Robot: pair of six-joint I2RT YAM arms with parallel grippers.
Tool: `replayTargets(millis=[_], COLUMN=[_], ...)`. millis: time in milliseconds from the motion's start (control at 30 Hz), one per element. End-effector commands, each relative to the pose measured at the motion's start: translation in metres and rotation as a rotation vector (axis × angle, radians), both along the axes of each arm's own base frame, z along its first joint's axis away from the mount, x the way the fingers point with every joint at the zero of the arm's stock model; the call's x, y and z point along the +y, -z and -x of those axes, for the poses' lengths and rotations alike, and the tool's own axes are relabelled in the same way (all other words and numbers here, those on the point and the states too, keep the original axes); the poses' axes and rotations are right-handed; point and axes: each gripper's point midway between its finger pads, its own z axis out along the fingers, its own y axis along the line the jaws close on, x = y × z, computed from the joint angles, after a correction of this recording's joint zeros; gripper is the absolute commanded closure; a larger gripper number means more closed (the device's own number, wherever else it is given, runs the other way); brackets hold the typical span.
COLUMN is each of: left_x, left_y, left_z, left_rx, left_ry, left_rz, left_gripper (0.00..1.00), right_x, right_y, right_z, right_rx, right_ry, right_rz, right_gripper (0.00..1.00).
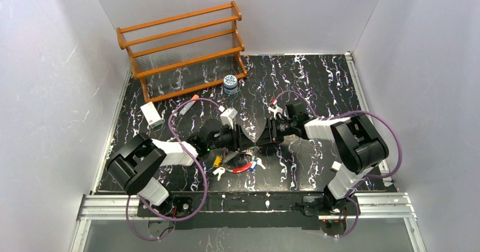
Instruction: Put the keys on the keyring
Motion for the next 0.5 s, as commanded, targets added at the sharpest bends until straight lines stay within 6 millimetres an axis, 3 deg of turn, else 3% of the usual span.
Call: replayTargets(millis=[0,300,467], left_x=[-0.008,-0.021,-0.018], left_y=[-0.017,-0.002,0.012], left_z=[-0.005,0.003,0.000], left_rx=[-0.057,-0.017,0.013], left_ry=[0.024,0.026,-0.028], left_rz=[0.001,-0.092,-0.142], left_gripper=[0.64,0.67,0.64], right_x=[0.007,0.008,0.009], right_y=[0.003,0.017,0.022], right_z=[-0.005,0.007,0.019], right_rx=[0.021,0.101,0.127], right_ry=[-0.035,-0.063,-0.082], right_rz=[-0.025,-0.044,-0.046], right_gripper=[0.63,0.70,0.71])
